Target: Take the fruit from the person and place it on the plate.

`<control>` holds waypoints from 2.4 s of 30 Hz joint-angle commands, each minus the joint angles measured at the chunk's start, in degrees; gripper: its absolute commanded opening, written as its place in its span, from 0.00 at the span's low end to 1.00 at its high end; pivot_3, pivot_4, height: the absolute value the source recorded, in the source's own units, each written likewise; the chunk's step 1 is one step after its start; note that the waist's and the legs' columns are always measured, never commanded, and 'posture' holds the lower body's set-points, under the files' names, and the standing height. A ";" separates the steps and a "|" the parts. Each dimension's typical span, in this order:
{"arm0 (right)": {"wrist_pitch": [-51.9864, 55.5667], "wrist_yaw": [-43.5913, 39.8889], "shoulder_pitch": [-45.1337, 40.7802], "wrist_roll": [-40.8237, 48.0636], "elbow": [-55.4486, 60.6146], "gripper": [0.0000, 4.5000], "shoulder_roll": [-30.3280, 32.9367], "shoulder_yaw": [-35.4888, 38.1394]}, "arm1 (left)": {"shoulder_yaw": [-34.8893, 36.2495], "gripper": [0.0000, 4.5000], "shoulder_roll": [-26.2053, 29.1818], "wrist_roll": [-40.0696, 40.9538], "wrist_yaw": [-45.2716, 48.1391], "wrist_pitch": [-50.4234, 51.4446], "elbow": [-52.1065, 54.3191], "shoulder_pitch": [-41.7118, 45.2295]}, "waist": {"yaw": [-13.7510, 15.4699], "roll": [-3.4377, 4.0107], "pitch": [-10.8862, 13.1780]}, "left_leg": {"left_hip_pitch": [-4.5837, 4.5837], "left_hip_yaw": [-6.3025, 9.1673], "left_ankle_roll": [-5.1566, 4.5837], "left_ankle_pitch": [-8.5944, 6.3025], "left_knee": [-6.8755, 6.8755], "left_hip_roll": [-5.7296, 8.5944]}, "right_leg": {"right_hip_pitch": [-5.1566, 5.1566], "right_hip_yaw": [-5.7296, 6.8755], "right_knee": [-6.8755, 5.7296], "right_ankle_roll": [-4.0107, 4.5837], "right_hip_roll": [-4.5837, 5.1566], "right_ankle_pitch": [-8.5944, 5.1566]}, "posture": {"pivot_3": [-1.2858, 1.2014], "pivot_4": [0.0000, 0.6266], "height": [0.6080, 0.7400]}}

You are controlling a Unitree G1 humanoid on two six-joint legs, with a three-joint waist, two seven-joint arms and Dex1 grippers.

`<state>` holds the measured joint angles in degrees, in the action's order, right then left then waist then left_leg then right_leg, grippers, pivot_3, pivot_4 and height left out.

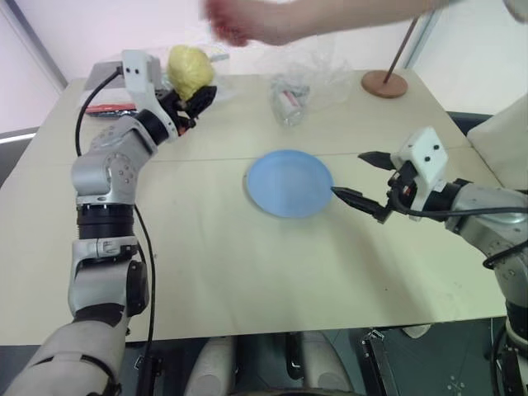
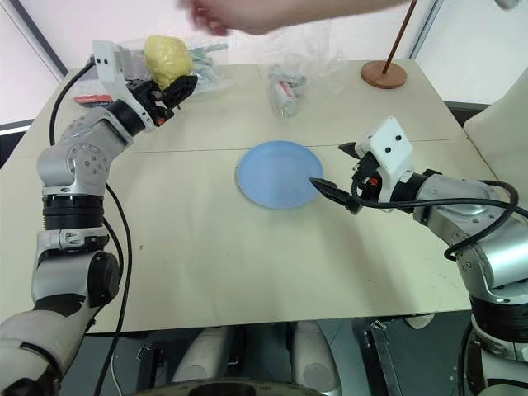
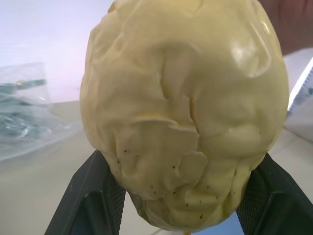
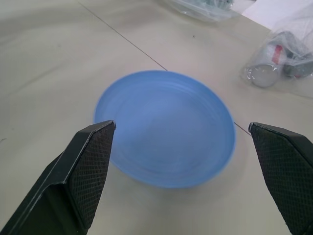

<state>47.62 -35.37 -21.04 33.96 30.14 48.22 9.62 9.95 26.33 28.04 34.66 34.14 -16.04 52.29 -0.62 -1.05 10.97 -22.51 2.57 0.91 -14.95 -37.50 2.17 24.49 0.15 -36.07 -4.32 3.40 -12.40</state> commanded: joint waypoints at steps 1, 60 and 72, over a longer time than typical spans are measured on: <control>-0.37 0.36 -0.62 0.24 1.97 1.00 0.07 1.41 | -3.56 0.51 2.77 -1.12 6.50 -0.36 3.34 0.54 | 0.04 0.00 0.00 | 0.00 0.00 0.00 0.00 0.00 0.00 | 0.00 0.00 0.00 0.00 0.00 0.00 | 0.52 0.24 1.00; 1.94 3.13 1.63 1.71 6.39 1.00 -1.08 1.37 | -12.26 0.99 6.30 -14.16 36.82 2.78 0.68 4.71 | -0.35 -0.03 0.04 | -0.09 0.01 -0.21 -0.12 -0.22 -0.09 | 0.04 -0.04 -0.07 -0.03 -0.14 -0.02 | 0.52 0.24 1.00; -1.15 -1.28 0.72 -1.55 1.63 1.00 0.33 -0.98 | -4.39 0.99 23.52 -6.77 33.47 11.60 24.14 -14.80 | 0.24 -0.03 0.04 | -0.11 0.00 -0.21 -0.12 -0.30 -0.04 | -0.02 -0.02 0.01 -0.01 0.09 -0.04 | 0.52 0.24 1.00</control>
<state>47.87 -36.14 -19.05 32.69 31.54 47.96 7.93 3.04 48.72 19.71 69.19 45.44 5.28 37.31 -0.38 -1.08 11.01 -22.64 2.57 0.70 -15.07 -37.83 2.13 24.46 0.14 -36.06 -4.33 3.48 -12.45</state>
